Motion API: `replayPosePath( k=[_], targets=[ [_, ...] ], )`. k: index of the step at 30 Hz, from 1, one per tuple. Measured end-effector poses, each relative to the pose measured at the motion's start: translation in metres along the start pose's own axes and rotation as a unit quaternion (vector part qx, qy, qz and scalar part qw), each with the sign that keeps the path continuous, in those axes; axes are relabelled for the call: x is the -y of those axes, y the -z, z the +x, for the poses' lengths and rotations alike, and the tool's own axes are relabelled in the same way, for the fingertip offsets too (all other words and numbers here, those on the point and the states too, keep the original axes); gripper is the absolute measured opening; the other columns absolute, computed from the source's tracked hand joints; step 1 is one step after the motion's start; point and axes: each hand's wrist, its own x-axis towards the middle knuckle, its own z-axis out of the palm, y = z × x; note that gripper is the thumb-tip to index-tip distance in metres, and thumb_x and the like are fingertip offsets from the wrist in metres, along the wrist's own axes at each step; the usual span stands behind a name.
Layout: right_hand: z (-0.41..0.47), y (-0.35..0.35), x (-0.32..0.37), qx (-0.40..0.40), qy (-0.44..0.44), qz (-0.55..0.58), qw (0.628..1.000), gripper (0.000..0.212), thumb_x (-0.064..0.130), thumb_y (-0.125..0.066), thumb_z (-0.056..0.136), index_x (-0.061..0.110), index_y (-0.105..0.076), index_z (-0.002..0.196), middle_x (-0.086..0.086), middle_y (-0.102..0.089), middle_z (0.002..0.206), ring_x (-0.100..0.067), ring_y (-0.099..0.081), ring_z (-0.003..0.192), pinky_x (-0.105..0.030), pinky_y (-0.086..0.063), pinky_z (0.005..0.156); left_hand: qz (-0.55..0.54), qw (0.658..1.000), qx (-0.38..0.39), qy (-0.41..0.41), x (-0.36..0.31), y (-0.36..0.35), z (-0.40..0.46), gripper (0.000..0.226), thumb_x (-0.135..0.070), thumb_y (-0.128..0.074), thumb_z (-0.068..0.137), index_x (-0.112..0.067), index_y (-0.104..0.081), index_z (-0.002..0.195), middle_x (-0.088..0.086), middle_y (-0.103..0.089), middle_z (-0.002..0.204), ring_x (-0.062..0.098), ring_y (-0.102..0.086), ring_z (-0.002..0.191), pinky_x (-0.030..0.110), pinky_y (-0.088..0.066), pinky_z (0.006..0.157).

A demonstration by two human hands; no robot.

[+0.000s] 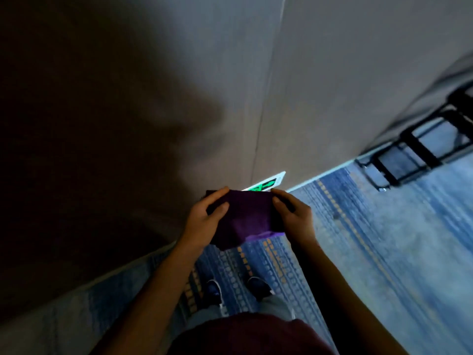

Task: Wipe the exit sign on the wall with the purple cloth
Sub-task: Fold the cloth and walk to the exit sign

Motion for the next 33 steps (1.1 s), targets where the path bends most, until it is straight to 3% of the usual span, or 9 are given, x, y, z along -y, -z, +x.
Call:
replayPosePath(
  k=[2, 4, 6, 7, 12, 16, 23, 29, 33],
  targets=[
    [-0.018, -0.009, 0.004, -0.019, 0.014, 0.009, 1.000, 0.027, 0.006, -0.068, 0.096, 0.031, -0.077, 0.103, 0.021, -0.078, 0.094, 0.006, -0.069, 0.092, -0.017, -0.051, 0.090, 0.010, 1.000, 0.005, -0.020, -0.002, 0.014, 0.008, 0.036, -0.014, -0.067, 0.099, -0.047, -0.072, 0.113, -0.014, -0.070, 0.121, 0.006, -0.068, 0.112, 0.036, -0.055, 0.104],
    [-0.049, -0.017, -0.005, -0.089, -0.021, 0.017, 0.996, 0.025, 0.011, -0.069, 0.096, 0.034, -0.077, 0.103, 0.015, -0.079, 0.098, 0.000, -0.070, 0.096, -0.024, -0.053, 0.094, 0.045, 0.997, 0.059, -0.021, 0.000, 0.023, 0.011, 0.035, -0.017, -0.067, 0.098, -0.051, -0.075, 0.106, -0.015, -0.073, 0.117, -0.001, -0.070, 0.105, 0.026, -0.058, 0.097],
    [-0.077, -0.021, -0.010, -0.131, -0.017, 0.014, 0.991, 0.022, 0.014, -0.069, 0.097, 0.029, -0.079, 0.109, 0.008, -0.079, 0.105, -0.002, -0.071, 0.099, -0.026, -0.053, 0.097, 0.031, 0.995, 0.089, -0.024, 0.002, 0.027, 0.005, 0.030, -0.022, -0.069, 0.098, -0.050, -0.078, 0.103, -0.015, -0.077, 0.111, 0.002, -0.071, 0.106, 0.024, -0.058, 0.095],
    [-0.098, -0.020, -0.016, -0.178, -0.020, 0.030, 0.983, 0.021, 0.015, -0.069, 0.097, 0.028, -0.079, 0.110, 0.009, -0.079, 0.105, 0.000, -0.070, 0.099, -0.025, -0.052, 0.097, 0.033, 0.991, 0.131, -0.025, 0.003, 0.026, -0.003, 0.026, -0.024, -0.069, 0.097, -0.047, -0.079, 0.104, -0.015, -0.078, 0.111, 0.005, -0.072, 0.108, 0.025, -0.058, 0.095],
    [-0.126, -0.004, -0.029, -0.187, -0.024, -0.003, 0.982, 0.020, 0.018, -0.070, 0.096, 0.033, -0.078, 0.108, 0.011, -0.078, 0.104, 0.000, -0.071, 0.097, -0.029, -0.055, 0.098, 0.021, 0.985, 0.169, -0.012, 0.015, 0.017, -0.016, 0.024, -0.024, -0.075, 0.092, -0.038, -0.080, 0.111, -0.011, -0.078, 0.113, 0.014, -0.073, 0.111, 0.041, -0.057, 0.101],
    [-0.167, -0.008, -0.042, -0.204, -0.021, -0.005, 0.979, 0.026, 0.018, -0.072, 0.095, 0.043, -0.076, 0.094, 0.018, -0.078, 0.095, 0.000, -0.071, 0.093, -0.031, -0.055, 0.095, 0.050, 0.980, 0.191, -0.033, 0.017, 0.022, -0.038, 0.026, -0.025, -0.075, 0.090, -0.041, -0.080, 0.109, -0.011, -0.077, 0.116, 0.014, -0.071, 0.114, 0.044, -0.056, 0.104],
    [-0.234, -0.056, -0.058, -0.231, -0.075, -0.006, 0.970, 0.020, 0.012, -0.066, 0.098, 0.016, -0.078, 0.113, -0.002, -0.078, 0.107, -0.016, -0.071, 0.102, -0.038, -0.054, 0.100, 0.109, 0.966, 0.229, -0.050, 0.036, 0.059, -0.075, 0.028, -0.028, -0.070, 0.090, -0.050, -0.077, 0.107, -0.012, -0.072, 0.126, 0.014, -0.064, 0.125, 0.045, -0.051, 0.111],
    [-0.247, -0.061, -0.043, -0.319, -0.113, -0.002, 0.941, 0.022, 0.018, -0.067, 0.098, 0.021, -0.076, 0.117, 0.000, -0.076, 0.111, -0.018, -0.069, 0.109, -0.034, -0.052, 0.097, 0.109, 0.935, 0.307, -0.141, 0.011, 0.052, -0.065, 0.050, -0.019, -0.067, 0.095, -0.064, -0.065, 0.116, -0.028, -0.063, 0.132, 0.011, -0.058, 0.133, 0.048, -0.046, 0.115],
    [-0.238, -0.111, -0.045, -0.358, -0.148, 0.029, 0.921, 0.028, 0.024, -0.063, 0.100, 0.026, -0.070, 0.127, 0.003, -0.071, 0.124, -0.016, -0.065, 0.116, -0.032, -0.051, 0.098, 0.167, 0.889, 0.391, -0.170, 0.000, 0.067, -0.029, 0.055, -0.017, -0.062, 0.099, -0.068, -0.060, 0.119, -0.049, -0.057, 0.124, 0.005, -0.053, 0.137, 0.044, -0.041, 0.119]
  ],
)
